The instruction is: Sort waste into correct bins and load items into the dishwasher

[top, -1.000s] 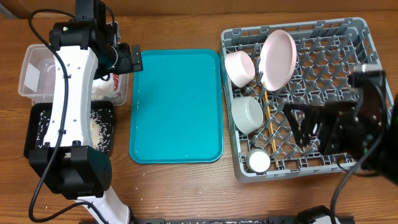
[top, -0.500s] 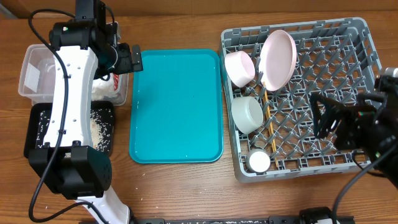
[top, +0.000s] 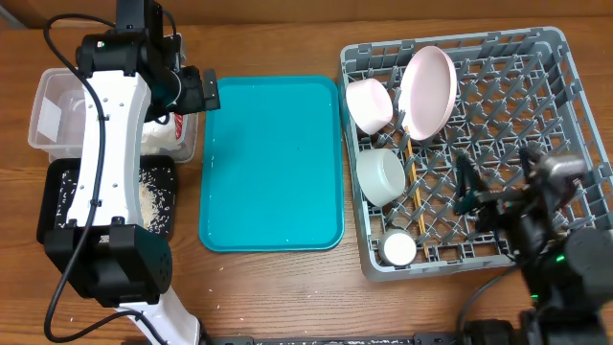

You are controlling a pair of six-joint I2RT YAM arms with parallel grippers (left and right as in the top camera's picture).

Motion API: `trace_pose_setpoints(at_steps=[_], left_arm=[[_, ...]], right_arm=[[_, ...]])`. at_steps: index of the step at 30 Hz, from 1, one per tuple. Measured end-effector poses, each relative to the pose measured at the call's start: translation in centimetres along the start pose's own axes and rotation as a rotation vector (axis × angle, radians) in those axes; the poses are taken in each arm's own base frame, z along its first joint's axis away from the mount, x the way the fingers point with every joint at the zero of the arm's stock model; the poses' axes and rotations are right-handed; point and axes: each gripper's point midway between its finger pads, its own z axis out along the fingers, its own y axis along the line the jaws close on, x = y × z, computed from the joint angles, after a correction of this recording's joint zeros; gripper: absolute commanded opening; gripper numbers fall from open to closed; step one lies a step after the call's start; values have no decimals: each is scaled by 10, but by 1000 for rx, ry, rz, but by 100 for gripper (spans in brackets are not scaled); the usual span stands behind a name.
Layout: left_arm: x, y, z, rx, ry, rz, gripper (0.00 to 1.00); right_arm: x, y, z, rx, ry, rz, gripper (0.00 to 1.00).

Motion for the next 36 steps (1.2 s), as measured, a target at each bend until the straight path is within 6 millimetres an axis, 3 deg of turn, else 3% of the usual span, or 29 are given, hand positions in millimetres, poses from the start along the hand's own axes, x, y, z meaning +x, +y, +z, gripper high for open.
trace_pose_setpoints(at_steps=[4,11,20,27,36], left_arm=[[0,0,0,1,0,0,100],[0,0,0,1,0,0,100],[0,0,0,1,0,0,100],[0,0,0,1,0,0,100],[0,0,0,1,0,0,100]], right_arm=[[45,-4,7,-29,-53,-13,100],[84,-8,4,-55,-159,-37,100],[102,-9,0,-62,-209,-49,99],[137,-16,3,-41,-90,-21,100],[136,-16,2,-37,-95,-22,100]])
